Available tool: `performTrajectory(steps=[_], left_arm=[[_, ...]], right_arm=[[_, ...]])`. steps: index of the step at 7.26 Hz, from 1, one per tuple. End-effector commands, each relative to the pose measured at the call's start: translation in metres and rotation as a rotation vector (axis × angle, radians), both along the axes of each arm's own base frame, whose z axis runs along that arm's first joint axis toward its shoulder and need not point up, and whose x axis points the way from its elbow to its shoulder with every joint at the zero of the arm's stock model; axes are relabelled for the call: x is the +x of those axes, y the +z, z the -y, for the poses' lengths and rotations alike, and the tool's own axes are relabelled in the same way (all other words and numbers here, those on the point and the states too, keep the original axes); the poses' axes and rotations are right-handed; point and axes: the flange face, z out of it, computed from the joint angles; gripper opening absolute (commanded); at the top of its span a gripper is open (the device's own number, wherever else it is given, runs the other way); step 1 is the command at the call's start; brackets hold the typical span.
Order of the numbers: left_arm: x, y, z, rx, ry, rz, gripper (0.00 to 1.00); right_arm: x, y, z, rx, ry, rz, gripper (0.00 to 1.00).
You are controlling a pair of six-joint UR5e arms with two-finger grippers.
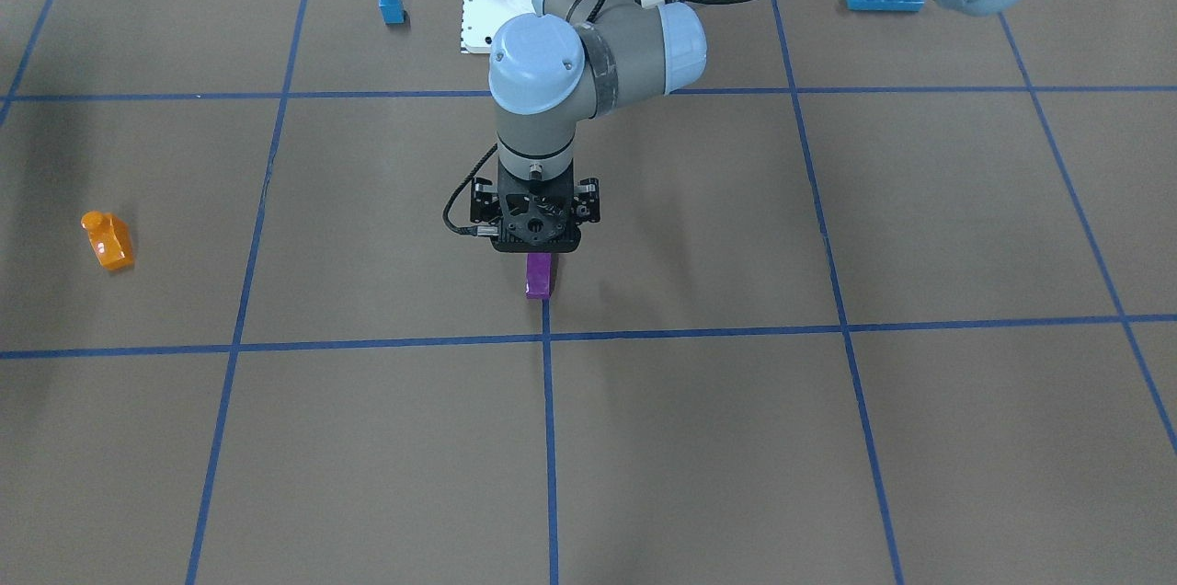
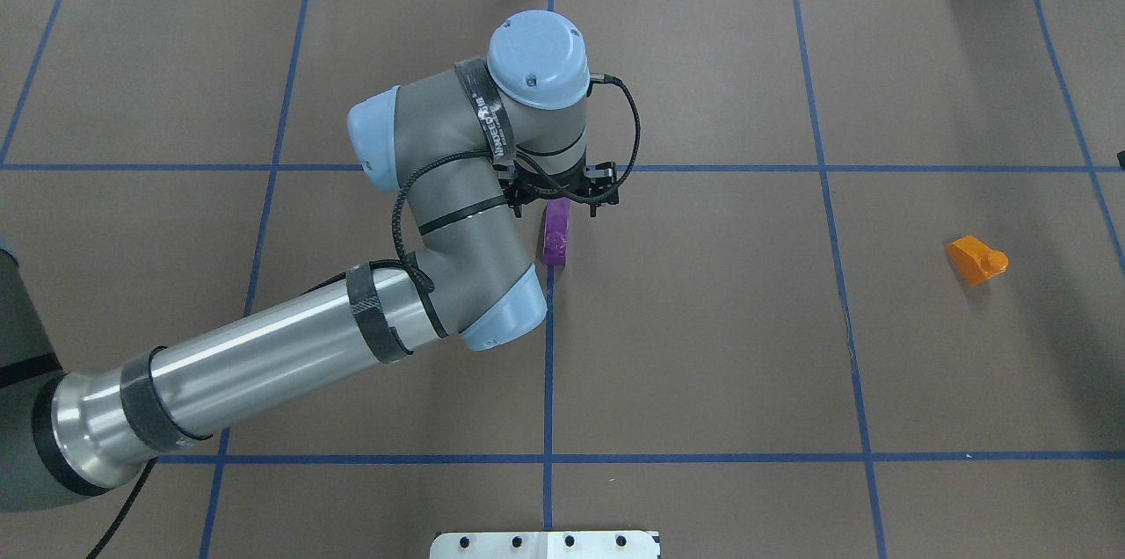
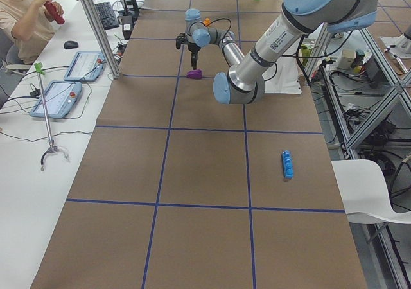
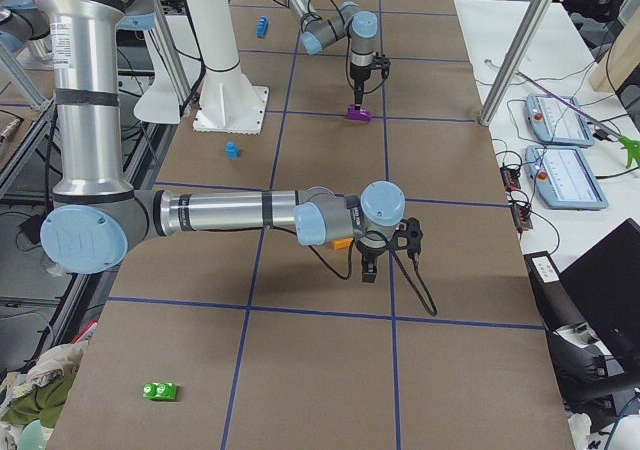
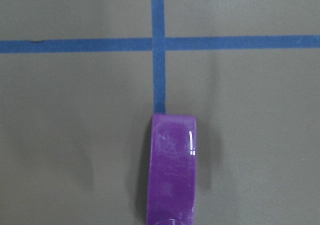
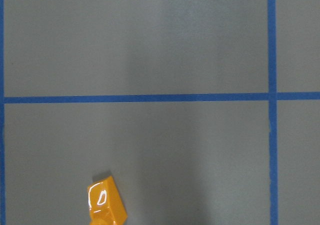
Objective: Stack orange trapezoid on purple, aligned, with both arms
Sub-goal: 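Open the left gripper and withdraw it while the right gripper grasps the orange block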
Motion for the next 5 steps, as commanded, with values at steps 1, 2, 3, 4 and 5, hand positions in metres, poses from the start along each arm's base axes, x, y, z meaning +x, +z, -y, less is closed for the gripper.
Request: performTrajectory(steps=[1,2,3,4,5], left_arm=[[-0.060,0.043,0.004,0.017,0.028,-0.027,1.00],[-0.090,0.072,-0.006,0.048,0.048,-0.026,1.00],[-0.107,0.087,-0.007,0.068,0.054,-0.020,1.00],[-0.109,0.088,-0.006,0.069,0.050,-0.019,1.00],[-0.109,0.087,-0.007,0.070,0.049,-0.021,1.00]], right_arm=[[-0.055,-0.043,-0.005,-0.012,-0.007,-0.037,1.00],[-0.095,-0.068,-0.014,0.028,-0.025,-0.075,1.00],[-0.121,-0.068,-0.023,0.165,-0.051,-0.094,1.00],[-0.139,-0.047,-0.047,0.252,-0.084,-0.108,1.00],[-0.148,-0.031,-0.054,0.297,-0.108,-0.103,1.00]])
